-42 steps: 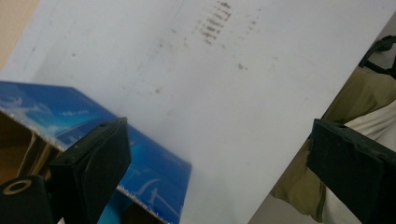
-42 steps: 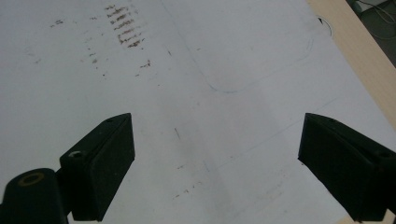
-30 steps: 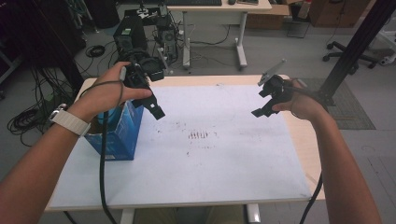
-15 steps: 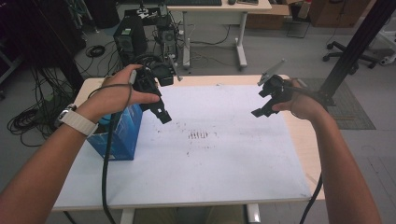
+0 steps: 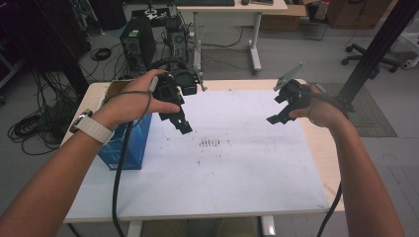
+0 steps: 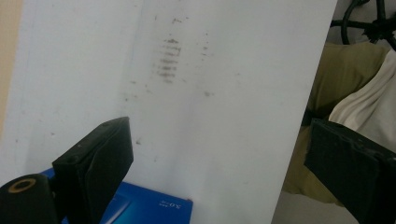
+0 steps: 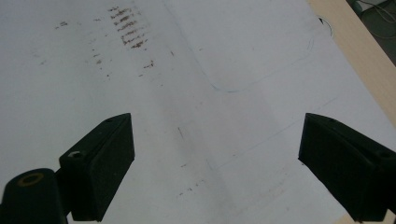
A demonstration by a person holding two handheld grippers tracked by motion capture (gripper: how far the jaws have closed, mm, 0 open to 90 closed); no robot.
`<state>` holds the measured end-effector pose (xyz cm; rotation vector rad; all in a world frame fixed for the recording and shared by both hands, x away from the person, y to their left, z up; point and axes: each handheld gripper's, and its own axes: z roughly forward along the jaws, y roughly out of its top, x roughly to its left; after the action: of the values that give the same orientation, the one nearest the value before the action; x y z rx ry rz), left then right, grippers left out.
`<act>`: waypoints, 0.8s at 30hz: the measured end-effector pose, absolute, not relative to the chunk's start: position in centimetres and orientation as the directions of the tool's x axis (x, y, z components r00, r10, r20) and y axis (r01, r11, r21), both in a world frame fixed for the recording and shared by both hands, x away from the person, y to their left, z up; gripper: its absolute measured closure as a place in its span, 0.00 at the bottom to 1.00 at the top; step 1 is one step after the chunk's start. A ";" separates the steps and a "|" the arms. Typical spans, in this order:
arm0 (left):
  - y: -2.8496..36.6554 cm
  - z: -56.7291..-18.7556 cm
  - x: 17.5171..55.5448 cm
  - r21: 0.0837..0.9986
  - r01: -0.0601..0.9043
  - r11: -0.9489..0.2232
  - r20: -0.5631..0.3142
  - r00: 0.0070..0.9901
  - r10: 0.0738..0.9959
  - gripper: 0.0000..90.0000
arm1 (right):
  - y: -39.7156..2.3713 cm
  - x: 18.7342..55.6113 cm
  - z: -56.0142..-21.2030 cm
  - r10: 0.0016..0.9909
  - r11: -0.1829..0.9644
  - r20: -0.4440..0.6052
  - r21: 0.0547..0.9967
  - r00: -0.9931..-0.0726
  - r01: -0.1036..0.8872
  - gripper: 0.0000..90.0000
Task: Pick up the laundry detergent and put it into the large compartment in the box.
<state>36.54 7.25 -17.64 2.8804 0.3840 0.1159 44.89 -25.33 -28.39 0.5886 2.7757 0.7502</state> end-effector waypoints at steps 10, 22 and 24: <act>6.0 -18.1 36.2 0.240 0.197 -0.951 0.080 0.972 0.222 0.10 | -25.4 44.9 -28.4 0.427 0.790 -0.091 0.522 -0.900 0.322 0.12; 5.3 -18.7 36.0 0.246 0.152 -0.957 0.100 0.978 0.181 0.10 | -24.9 45.2 -28.6 0.417 0.794 -0.089 0.521 -0.905 0.314 0.12; 5.3 -18.7 35.9 0.250 0.149 -0.957 0.103 0.978 0.179 0.10 | -24.9 45.2 -28.7 0.418 0.794 -0.090 0.519 -0.904 0.316 0.12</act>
<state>35.94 5.30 -18.71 2.8824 0.2427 0.1818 45.16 -24.95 -28.70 0.5757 2.7828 0.7534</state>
